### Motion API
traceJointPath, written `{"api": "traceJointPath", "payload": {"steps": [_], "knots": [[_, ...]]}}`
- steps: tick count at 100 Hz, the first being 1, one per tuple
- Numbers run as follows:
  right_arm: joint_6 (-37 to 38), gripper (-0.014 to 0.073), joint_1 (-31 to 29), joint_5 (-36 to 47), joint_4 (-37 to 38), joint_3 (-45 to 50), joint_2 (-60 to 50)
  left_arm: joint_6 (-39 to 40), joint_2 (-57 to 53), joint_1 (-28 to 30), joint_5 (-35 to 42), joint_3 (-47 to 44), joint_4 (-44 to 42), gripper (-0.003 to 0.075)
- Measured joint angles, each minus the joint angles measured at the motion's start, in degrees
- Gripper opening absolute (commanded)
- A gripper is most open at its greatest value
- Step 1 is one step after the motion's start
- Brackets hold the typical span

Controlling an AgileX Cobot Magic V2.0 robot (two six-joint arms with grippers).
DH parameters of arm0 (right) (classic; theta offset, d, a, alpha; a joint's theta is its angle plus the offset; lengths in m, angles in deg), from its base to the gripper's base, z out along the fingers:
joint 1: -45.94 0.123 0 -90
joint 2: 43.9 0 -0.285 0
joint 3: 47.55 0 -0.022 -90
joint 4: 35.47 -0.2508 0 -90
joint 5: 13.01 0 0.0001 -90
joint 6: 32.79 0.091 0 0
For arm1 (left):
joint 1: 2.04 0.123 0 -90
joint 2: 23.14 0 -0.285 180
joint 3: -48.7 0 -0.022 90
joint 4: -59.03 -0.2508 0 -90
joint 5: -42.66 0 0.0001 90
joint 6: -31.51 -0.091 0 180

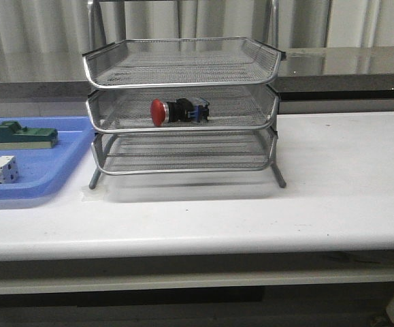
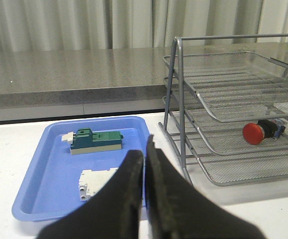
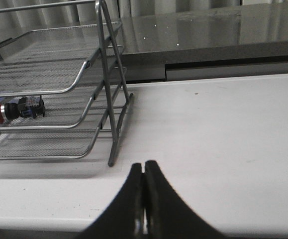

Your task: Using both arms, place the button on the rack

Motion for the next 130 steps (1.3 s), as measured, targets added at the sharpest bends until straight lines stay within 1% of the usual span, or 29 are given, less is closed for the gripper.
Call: {"api": "traceJointPath", "payload": {"steps": [25,45,130], "knots": [[0.1,-0.0057,0.0,3.2,0.0,6.1,-8.2,0.0,0.0,0.0,0.0,0.0,0.0,0.0004],[0.1,-0.0057,0.0,3.2,0.0,8.5,-14.0,0.0,0.0,0.0,0.0,0.0,0.0,0.0004],[0.1,-0.0057,0.0,3.8,0.0,8.7,-14.3,0.0,0.0,0.0,0.0,0.0,0.0,0.0004]]}}
